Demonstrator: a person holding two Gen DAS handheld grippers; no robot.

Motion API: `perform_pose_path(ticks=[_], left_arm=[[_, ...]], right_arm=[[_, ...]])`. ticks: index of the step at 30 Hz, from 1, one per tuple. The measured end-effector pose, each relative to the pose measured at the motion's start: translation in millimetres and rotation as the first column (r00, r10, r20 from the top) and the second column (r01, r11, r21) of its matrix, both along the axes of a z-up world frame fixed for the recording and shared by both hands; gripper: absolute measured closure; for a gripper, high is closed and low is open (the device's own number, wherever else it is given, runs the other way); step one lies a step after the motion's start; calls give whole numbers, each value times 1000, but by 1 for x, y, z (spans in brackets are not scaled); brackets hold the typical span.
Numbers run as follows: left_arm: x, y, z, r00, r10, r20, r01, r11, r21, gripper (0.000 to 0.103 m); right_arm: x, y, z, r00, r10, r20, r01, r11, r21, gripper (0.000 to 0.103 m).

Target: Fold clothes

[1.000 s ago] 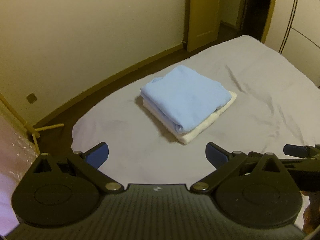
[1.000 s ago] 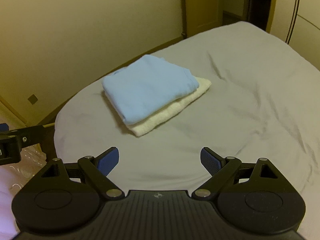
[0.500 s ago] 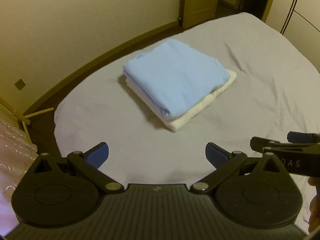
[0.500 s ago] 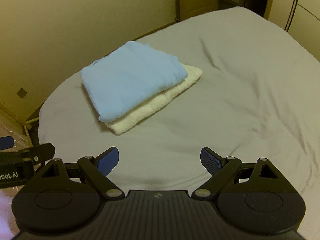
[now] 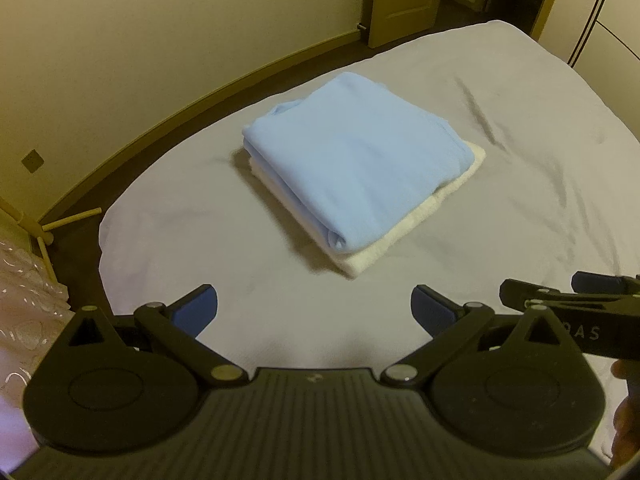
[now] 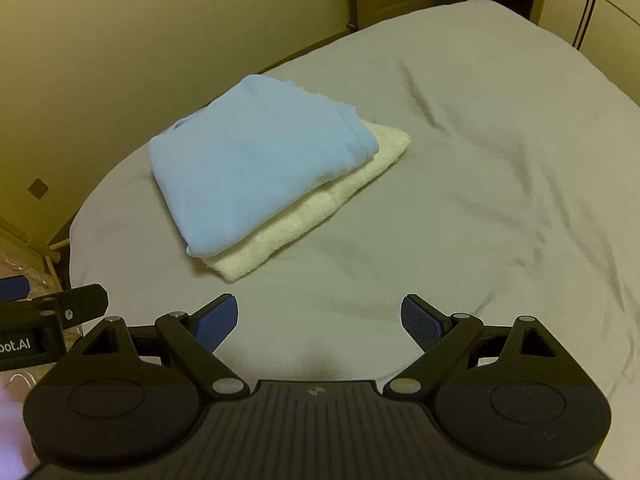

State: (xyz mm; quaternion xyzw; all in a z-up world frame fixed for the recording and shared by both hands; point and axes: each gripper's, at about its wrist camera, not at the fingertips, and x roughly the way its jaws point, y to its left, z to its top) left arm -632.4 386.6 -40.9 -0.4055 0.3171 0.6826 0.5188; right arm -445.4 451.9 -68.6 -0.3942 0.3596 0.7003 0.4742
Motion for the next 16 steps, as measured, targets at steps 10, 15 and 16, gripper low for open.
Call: perform_pose_path(ticks=[10,15,16], left_arm=[[-6,18,-7,1000,0,3,0,1000,-15,1],[-6,22,-9,1000,-7,-6,7,1000,-17,1],[-5,22,-9,1000,-10,-10,10,1000,-17,1]], right_arm=[[-6,18,-5,1000,-1,6,1,1000,-14,12],[-7,24,-6,1000,-7,4,7,1000,-19,12],[-7,25,-6,1000,-9,3,9,1000,-20,12]])
